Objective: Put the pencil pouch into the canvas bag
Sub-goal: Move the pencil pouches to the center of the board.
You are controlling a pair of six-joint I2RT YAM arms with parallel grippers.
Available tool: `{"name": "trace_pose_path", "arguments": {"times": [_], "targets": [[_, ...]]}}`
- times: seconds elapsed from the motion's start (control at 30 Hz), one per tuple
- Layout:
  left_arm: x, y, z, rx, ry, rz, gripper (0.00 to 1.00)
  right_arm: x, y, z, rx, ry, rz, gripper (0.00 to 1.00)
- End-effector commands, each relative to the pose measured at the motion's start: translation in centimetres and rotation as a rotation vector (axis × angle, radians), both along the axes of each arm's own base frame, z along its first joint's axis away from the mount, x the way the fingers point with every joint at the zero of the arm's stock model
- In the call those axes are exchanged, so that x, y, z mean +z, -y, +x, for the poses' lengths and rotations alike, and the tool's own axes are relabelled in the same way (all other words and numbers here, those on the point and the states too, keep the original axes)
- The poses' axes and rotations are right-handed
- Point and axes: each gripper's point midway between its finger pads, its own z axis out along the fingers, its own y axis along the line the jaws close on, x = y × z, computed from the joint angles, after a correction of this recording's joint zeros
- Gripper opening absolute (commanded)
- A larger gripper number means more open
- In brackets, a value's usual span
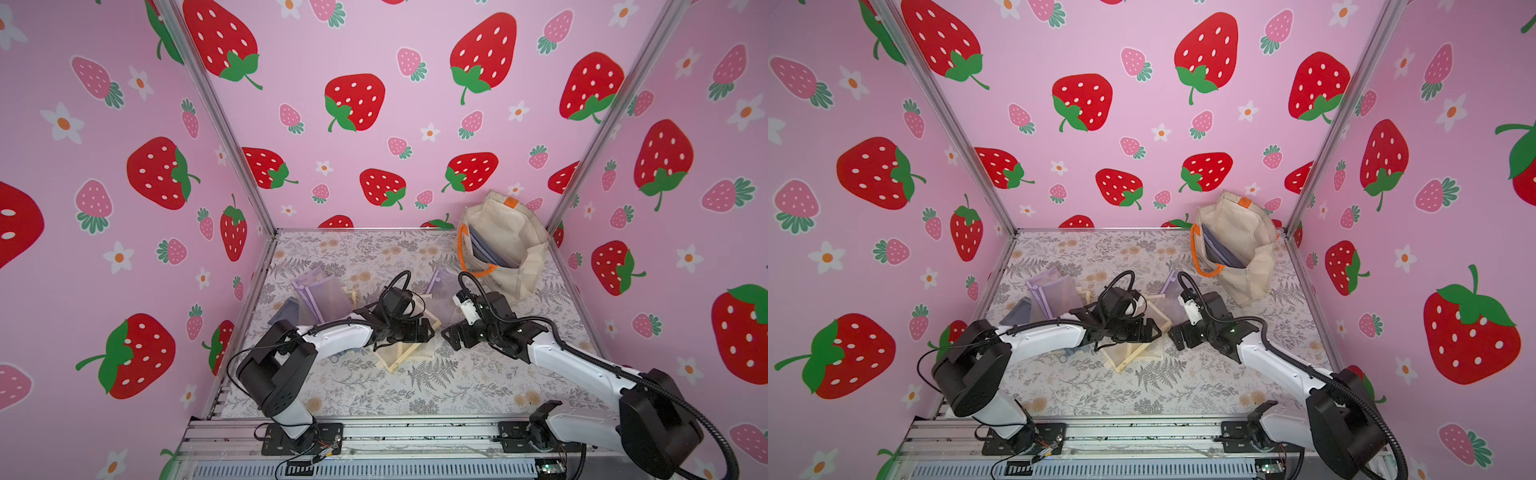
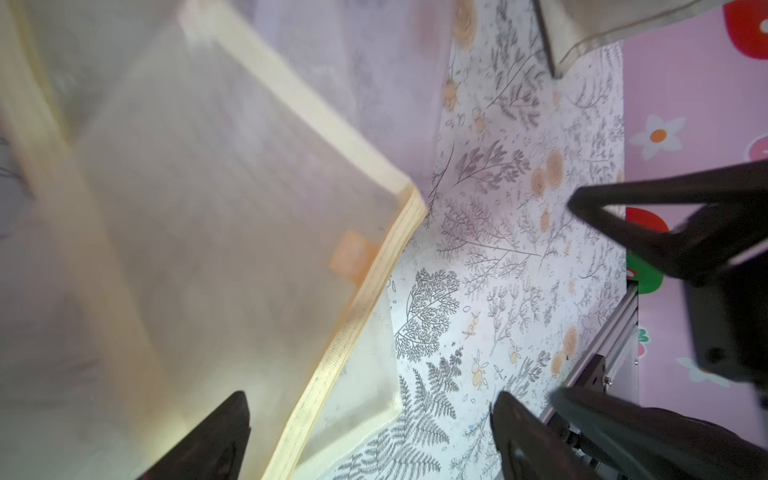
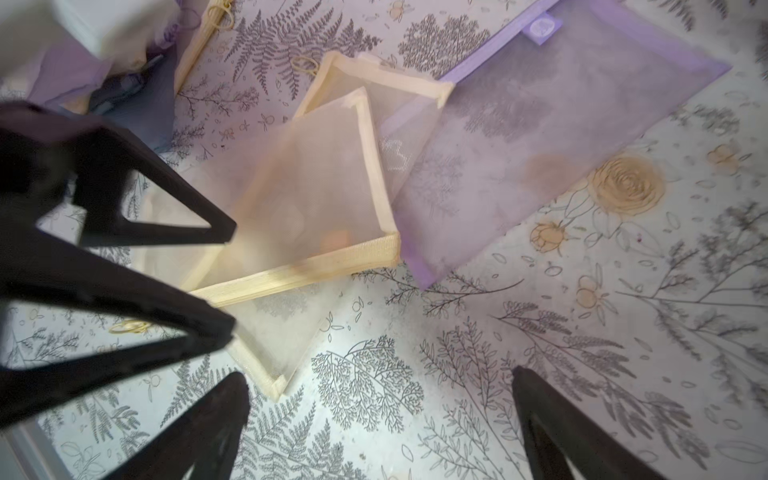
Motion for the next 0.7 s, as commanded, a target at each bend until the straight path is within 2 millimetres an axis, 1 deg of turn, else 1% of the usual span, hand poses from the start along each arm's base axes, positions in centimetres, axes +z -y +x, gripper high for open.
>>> {"name": "trace_pose_path", "arguments": {"times": [0.0, 0.07, 0.1, 0.17, 0.2, 0.3, 0.43, 0.67], "targets": [[0.5, -3.2, 2.6, 0.032, 0.044, 0.119, 0.93, 0.3, -1.5, -0.6, 0.012, -0.044, 0.106, 0.99], [-0.9, -5.0, 4.0, 0.062, 0.049, 0.179, 0.93, 0.2, -2.4, -1.3, 0.034, -0.07, 0.159, 0.98], [-1.6, -5.7, 4.4, 0.071, 0.035, 0.19, 0.93, 0.1, -2.8, -1.6, 0.044, -0.081, 0.174, 0.98], [-3.1, -6.7, 4.7, 0.089, 0.007, 0.182, 0.92, -0.3, -3.8, -2.3, 0.071, -0.106, 0.189, 0.97], [-3.4, -6.9, 4.7, 0.093, 0.001, 0.173, 0.92, -0.4, -4.2, -2.5, 0.082, -0.112, 0.192, 0.96], [-3.9, -6.8, 4.0, 0.082, -0.001, 0.14, 0.92, -1.0, -5.6, -3.3, 0.117, -0.137, 0.207, 0.95], [-4.5, -6.5, 3.1, 0.073, -0.024, 0.1, 0.92, -2.0, -7.0, -3.4, 0.137, -0.162, 0.223, 0.91], [-5.3, -5.8, 1.5, 0.079, -0.06, 0.019, 0.88, -4.3, -7.9, -2.9, 0.138, -0.207, 0.212, 0.86]]}}
